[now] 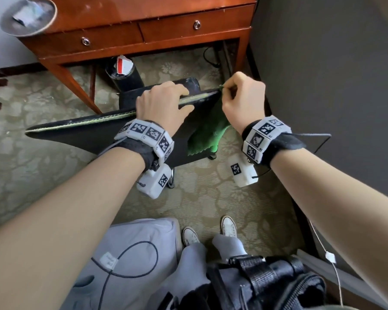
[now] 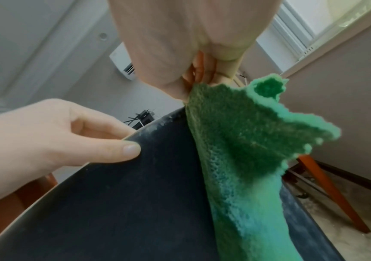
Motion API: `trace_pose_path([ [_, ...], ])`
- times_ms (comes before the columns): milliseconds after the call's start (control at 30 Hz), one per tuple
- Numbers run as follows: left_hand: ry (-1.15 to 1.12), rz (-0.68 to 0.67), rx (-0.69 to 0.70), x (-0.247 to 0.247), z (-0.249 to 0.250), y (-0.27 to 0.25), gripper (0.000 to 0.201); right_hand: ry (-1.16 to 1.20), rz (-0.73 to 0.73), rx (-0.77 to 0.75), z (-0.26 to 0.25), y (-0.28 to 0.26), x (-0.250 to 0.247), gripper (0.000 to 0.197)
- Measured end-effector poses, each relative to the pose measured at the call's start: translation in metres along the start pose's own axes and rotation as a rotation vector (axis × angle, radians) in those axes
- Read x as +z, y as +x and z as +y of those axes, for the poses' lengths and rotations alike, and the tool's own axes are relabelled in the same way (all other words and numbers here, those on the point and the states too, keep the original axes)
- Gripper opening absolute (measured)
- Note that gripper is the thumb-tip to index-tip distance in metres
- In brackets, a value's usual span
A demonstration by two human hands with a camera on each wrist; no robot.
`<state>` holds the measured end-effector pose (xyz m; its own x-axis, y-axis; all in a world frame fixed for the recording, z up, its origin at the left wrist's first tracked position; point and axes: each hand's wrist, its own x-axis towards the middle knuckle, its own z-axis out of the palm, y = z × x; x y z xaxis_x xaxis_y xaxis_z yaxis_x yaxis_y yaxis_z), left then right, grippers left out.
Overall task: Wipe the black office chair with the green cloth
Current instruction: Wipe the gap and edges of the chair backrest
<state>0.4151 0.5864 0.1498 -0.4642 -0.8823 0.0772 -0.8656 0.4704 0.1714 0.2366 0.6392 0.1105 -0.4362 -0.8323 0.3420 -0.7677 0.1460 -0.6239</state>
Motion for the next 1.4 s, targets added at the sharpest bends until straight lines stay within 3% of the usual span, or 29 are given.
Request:
trace_pose_path([
  [267,0.005,0.032,0.006,0.005,-0.002,-0.002,0.03,-0.003,-0.082,-0.085,-0.021,-0.015,0.01,0.006],
  [433,-0.007,0.036,0.0,0.004,0.003,0.0,0.031,-0.01,-0.011,-0.048,-0.013,-0.012,0.009,0.006],
  [567,-0.003,0.033,-0.007,0.003,0.006,0.002,0.028,0.049,-0.078,-0.101,-0.035,-0.021,0.022,0.006],
  [767,-0.008,0.024,-0.014,0.005,0.01,0.008,0.034,-0.001,0.015,-0.03,-0.015,-0.007,0.011,0.006],
  [967,-0.033,0.02,-0.004,0.005,0.017,0.011,0.03,0.025,-0.069,-0.123,-0.026,-0.011,0.016,0.006],
  [1167,-0.04,0.025,0.02,-0.005,-0.01,0.007,0.03,-0.079,-0.027,-0.045,-0.007,0.011,0.001,0.009],
  [1400,-0.046,0.054,-0.002,-0.003,-0.009,0.007,0.024,-0.018,-0.107,-0.166,-0.03,-0.006,0.015,0.007],
])
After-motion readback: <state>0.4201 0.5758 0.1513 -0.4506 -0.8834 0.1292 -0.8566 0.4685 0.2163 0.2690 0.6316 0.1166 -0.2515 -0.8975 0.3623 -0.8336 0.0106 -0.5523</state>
